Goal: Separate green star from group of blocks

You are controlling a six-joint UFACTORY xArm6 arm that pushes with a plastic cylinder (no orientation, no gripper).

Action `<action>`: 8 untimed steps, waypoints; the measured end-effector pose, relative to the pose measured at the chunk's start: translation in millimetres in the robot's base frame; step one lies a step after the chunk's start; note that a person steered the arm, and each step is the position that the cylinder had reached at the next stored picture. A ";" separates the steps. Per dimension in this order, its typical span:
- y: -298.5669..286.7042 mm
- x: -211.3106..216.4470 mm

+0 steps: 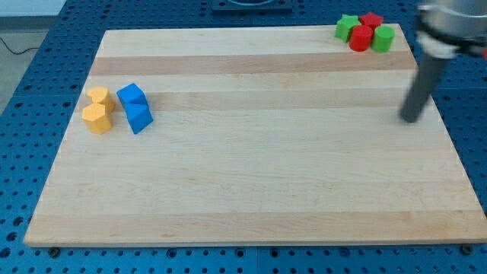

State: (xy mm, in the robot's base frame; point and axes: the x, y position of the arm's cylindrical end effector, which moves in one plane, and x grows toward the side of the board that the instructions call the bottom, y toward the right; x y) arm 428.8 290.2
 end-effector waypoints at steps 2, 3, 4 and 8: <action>55.2 -0.4; 55.1 -0.5; 55.3 -46.4; 55.3 -213.0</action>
State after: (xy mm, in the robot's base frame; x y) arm 215.8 345.4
